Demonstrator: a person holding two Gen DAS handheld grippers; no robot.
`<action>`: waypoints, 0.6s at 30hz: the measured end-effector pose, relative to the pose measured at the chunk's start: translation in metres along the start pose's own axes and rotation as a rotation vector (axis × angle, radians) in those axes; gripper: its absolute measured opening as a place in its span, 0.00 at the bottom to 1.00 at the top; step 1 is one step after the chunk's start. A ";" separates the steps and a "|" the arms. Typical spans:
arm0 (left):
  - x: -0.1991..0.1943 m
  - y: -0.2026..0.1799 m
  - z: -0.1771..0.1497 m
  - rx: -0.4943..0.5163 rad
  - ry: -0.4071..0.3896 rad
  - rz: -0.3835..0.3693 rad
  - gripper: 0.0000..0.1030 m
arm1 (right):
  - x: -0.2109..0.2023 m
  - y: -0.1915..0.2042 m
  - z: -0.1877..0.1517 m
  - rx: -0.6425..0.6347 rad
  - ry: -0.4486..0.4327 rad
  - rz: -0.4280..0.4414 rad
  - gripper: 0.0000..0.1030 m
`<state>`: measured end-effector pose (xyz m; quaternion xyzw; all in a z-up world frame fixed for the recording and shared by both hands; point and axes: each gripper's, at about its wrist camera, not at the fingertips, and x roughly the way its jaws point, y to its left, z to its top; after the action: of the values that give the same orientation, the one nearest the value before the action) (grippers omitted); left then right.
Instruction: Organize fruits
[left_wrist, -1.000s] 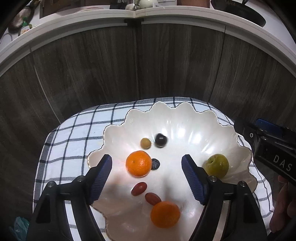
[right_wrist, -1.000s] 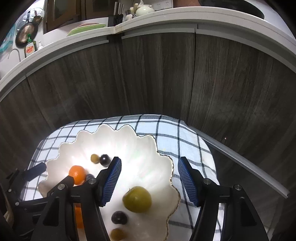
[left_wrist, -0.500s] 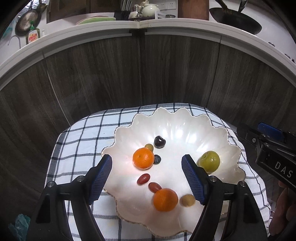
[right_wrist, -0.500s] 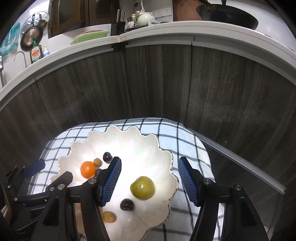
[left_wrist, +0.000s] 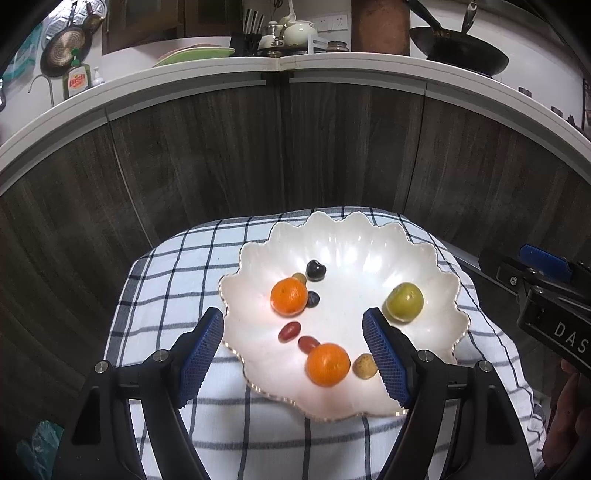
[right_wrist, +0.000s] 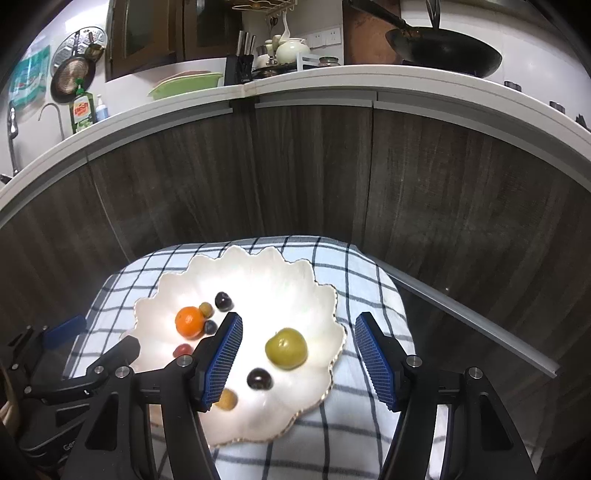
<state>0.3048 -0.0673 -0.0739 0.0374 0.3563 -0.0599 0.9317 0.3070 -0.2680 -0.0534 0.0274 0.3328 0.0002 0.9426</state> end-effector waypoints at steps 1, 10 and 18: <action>-0.002 0.000 -0.002 -0.001 0.000 -0.002 0.75 | -0.003 0.001 -0.002 -0.001 0.000 0.000 0.63; -0.020 0.003 -0.020 -0.008 0.008 0.000 0.75 | -0.028 0.005 -0.024 -0.005 -0.002 0.002 0.63; -0.042 0.009 -0.044 -0.004 0.012 0.004 0.75 | -0.048 0.011 -0.043 -0.008 -0.005 0.005 0.63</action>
<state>0.2460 -0.0494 -0.0776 0.0363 0.3620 -0.0572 0.9297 0.2432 -0.2558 -0.0561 0.0245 0.3304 0.0040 0.9435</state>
